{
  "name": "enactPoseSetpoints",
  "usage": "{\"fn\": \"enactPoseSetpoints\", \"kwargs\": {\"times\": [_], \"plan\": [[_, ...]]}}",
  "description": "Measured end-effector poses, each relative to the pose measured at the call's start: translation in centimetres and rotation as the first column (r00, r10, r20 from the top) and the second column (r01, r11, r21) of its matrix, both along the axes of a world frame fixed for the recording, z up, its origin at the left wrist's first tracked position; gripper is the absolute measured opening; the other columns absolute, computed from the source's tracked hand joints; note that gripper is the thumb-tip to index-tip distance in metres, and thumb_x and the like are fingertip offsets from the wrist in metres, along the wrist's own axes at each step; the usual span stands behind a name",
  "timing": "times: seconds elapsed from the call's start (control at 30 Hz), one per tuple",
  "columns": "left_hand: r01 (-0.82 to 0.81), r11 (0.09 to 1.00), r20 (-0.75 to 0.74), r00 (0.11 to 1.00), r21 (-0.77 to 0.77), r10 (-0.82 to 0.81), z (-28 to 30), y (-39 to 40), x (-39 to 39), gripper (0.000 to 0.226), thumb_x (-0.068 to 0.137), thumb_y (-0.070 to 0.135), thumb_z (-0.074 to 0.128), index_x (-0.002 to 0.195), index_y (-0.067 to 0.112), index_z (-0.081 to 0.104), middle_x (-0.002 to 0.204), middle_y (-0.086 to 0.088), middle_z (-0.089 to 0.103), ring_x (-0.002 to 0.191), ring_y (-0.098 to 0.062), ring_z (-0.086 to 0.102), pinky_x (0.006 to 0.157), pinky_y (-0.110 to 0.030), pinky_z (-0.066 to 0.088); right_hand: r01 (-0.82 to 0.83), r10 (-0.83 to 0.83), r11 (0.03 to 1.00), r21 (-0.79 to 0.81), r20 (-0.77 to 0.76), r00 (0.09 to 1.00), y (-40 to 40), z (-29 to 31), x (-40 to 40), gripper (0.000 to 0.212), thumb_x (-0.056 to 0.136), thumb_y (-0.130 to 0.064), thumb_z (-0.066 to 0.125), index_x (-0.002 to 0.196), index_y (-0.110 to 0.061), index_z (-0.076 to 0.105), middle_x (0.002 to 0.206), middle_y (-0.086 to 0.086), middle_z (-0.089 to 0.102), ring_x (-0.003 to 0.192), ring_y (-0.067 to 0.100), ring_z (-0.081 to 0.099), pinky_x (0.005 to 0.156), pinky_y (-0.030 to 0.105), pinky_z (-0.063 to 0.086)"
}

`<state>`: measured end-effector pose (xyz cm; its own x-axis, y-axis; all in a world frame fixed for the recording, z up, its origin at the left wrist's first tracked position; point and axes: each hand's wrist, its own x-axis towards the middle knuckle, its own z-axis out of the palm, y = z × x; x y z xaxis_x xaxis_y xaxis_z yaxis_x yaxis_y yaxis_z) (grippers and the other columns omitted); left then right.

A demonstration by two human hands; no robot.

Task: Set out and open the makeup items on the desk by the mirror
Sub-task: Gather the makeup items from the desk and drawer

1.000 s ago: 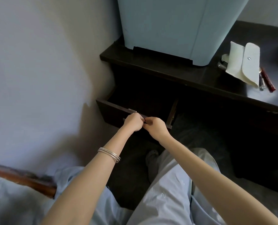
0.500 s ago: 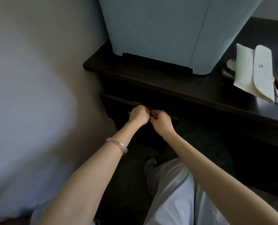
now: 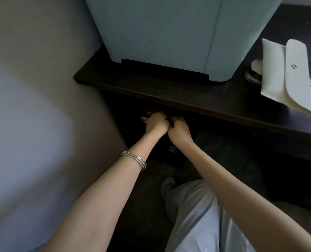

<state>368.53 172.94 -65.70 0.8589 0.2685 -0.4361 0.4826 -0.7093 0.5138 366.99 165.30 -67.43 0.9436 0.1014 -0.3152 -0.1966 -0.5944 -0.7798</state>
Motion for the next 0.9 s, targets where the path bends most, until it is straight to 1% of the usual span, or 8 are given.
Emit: {"fn": "enactPoseSetpoints", "kwargs": {"times": [0.07, 0.13, 0.2, 0.27, 0.37, 0.43, 0.6, 0.9], "plan": [[0.025, 0.999, 0.004, 1.000, -0.038, -0.025, 0.5, -0.2, -1.1, 0.037, 0.099, 0.014, 0.039, 0.133, 0.019, 0.051, 0.140, -0.007, 0.049, 0.124, -0.027, 0.048, 0.093, -0.031, 0.042, -0.040, 0.040, 0.999, 0.013, -0.026, 0.999, -0.7, 0.8, -0.7, 0.048, 0.097, -0.008, 0.043, 0.144, -0.011, 0.036, 0.150, 0.008, 0.033, 0.134, 0.022, 0.039, 0.103, 0.026, 0.035], [0.079, 0.994, 0.036, 0.996, -0.075, -0.076, 1.4, -0.9, -2.6, 0.035, 0.098, 0.014, 0.042, 0.129, 0.019, 0.056, 0.135, -0.006, 0.054, 0.120, -0.025, 0.053, 0.092, -0.030, 0.043, -0.046, 0.049, 0.997, 0.066, -0.050, 0.998, -2.3, 2.0, -1.9, 0.045, 0.096, -0.009, 0.046, 0.141, -0.012, 0.041, 0.142, 0.009, 0.046, 0.123, 0.021, 0.050, 0.093, 0.026, 0.041], [0.162, 0.982, 0.113, 0.982, -0.102, -0.150, 3.3, -2.1, -4.5, 0.031, 0.096, 0.013, 0.045, 0.122, 0.018, 0.062, 0.128, -0.003, 0.060, 0.116, -0.020, 0.056, 0.088, -0.026, 0.042, 0.055, -0.042, 0.981, 0.185, -0.073, 0.996, -4.8, 3.6, -4.0, 0.047, 0.094, -0.014, 0.052, 0.140, -0.011, 0.043, 0.138, 0.007, 0.052, 0.117, 0.015, 0.053, 0.091, 0.023, 0.041], [0.235, 0.959, 0.266, 0.946, -0.157, -0.188, 5.9, -3.4, -7.0, 0.031, 0.096, 0.012, 0.047, 0.120, 0.019, 0.064, 0.127, 0.001, 0.060, 0.118, -0.013, 0.054, 0.090, -0.020, 0.038, 0.163, -0.162, 0.937, 0.308, -0.030, 0.986, -7.7, 5.7, -6.7, 0.049, 0.092, -0.018, 0.057, 0.139, -0.010, 0.045, 0.140, 0.003, 0.051, 0.125, 0.012, 0.049, 0.098, 0.021, 0.038], [0.288, 0.904, 0.482, 0.869, -0.316, -0.109, 9.9, -5.4, -11.5, 0.030, 0.094, 0.011, 0.050, 0.121, 0.020, 0.063, 0.122, 0.007, 0.062, 0.111, -0.001, 0.054, 0.089, -0.009, 0.039, 0.229, -0.296, 0.855, 0.465, 0.074, 0.952, -12.0, 9.9, -11.9, 0.045, 0.091, -0.020, 0.060, 0.135, -0.014, 0.052, 0.131, -0.003, 0.058, 0.118, 0.002, 0.053, 0.093, 0.010, 0.042], [0.311, 0.847, 0.557, 0.830, -0.431, -0.021, 11.7, -6.8, -14.3, 0.030, 0.093, 0.011, 0.053, 0.120, 0.020, 0.063, 0.118, 0.009, 0.064, 0.108, 0.001, 0.057, 0.094, -0.014, 0.044, 0.217, -0.339, 0.827, 0.518, 0.152, 0.928, -14.4, 12.6, -15.3, 0.042, 0.090, -0.022, 0.061, 0.131, -0.018, 0.056, 0.124, -0.009, 0.063, 0.110, -0.004, 0.057, 0.089, 0.007, 0.045], [0.341, 0.762, 0.539, 0.842, -0.551, 0.012, 14.6, -9.9, -18.2, 0.032, 0.094, 0.013, 0.053, 0.123, 0.023, 0.060, 0.117, 0.012, 0.063, 0.110, 0.000, 0.057, 0.100, -0.026, 0.046, 0.213, -0.418, 0.777, 0.592, 0.232, 0.878, -18.3, 16.9, -19.3, 0.039, 0.088, -0.023, 0.062, 0.127, -0.020, 0.059, 0.118, -0.011, 0.066, 0.107, -0.006, 0.060, 0.089, 0.009, 0.047], [0.319, 0.768, 0.454, 0.890, -0.556, -0.041, 14.7, -13.5, -13.6, 0.033, 0.095, 0.012, 0.050, 0.126, 0.020, 0.058, 0.119, 0.010, 0.063, 0.113, -0.002, 0.057, 0.102, -0.028, 0.046, 0.309, -0.483, 0.759, 0.573, 0.177, 0.857, -22.2, 15.9, -15.4, 0.039, 0.088, -0.020, 0.063, 0.127, -0.019, 0.058, 0.116, -0.009, 0.067, 0.108, -0.003, 0.061, 0.093, 0.015, 0.047]]}}
